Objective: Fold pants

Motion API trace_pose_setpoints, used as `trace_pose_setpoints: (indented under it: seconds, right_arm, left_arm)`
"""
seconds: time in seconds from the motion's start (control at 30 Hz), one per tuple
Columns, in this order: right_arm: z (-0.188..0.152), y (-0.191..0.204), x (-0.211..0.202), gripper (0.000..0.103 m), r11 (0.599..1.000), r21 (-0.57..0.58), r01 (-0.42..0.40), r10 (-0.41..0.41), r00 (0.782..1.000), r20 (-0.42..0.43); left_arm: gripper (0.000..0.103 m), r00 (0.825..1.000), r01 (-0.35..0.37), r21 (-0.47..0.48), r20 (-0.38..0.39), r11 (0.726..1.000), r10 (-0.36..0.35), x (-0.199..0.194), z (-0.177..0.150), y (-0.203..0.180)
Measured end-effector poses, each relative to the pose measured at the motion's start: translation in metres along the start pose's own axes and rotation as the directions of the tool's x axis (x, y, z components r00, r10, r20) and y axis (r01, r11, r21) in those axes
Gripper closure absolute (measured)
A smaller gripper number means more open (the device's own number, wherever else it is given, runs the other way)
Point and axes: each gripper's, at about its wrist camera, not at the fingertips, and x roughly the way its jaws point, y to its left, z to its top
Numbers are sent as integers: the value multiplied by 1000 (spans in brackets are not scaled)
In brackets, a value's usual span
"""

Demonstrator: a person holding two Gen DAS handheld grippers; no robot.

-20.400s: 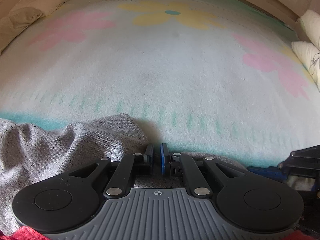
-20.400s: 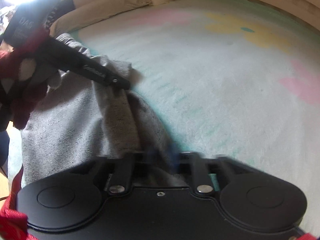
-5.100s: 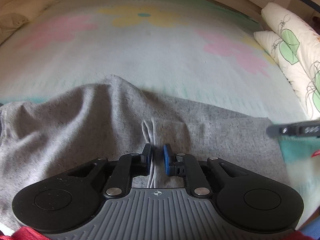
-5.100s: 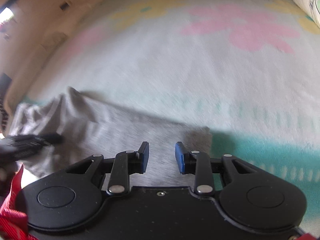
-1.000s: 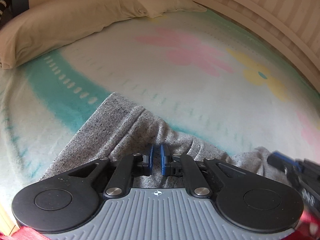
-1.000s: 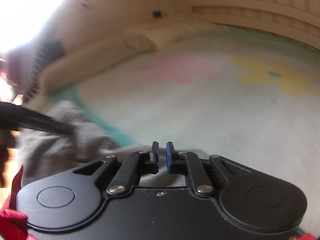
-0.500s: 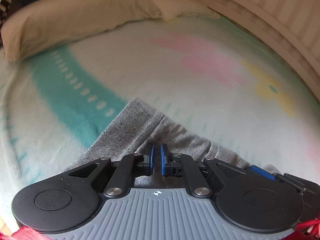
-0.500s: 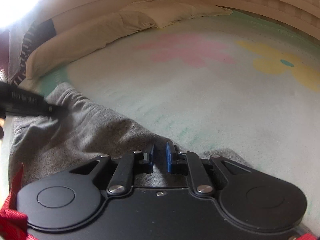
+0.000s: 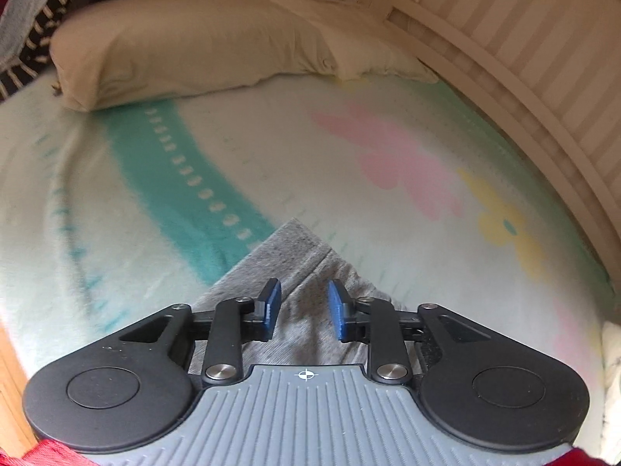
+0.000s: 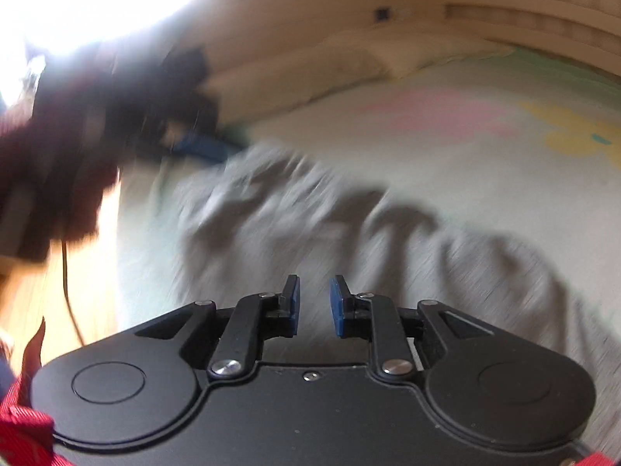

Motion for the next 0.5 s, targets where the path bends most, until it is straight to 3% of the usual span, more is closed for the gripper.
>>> trace_pose_setpoints:
  seconds: [0.07, 0.1, 0.17, 0.23, 0.3, 0.5]
  right_arm:
    - [-13, 11, 7, 74, 1000, -28, -13, 11, 998, -63]
    - [-17, 15, 5, 74, 999, -39, -2, 0, 999, -51]
    - [-19, 15, -6, 74, 1000, -24, -8, 8, 1000, -20]
    - [-16, 10, -22, 73, 999, 9, -34, 34, 999, 6]
    - [-16, 7, -40, 61, 999, 4, -42, 42, 999, 29]
    - [-20, 0, -74, 59, 999, -53, -7, 10, 999, 44]
  left_arm:
    - [61, 1000, -1, 21, -2, 1000, 1, -9, -4, 1]
    - [57, 1000, 0, 31, -10, 1000, 0, -14, -6, 2]
    - [39, 1000, -2, 52, -15, 999, 3, -22, -10, 2]
    - [32, 1000, -22, 79, -2, 997, 23, -29, -15, 1]
    - [32, 999, -39, 90, 11, 995, 38, -33, -18, 2]
    - [31, 1000, -17, 82, -20, 997, 18, -25, -30, 1]
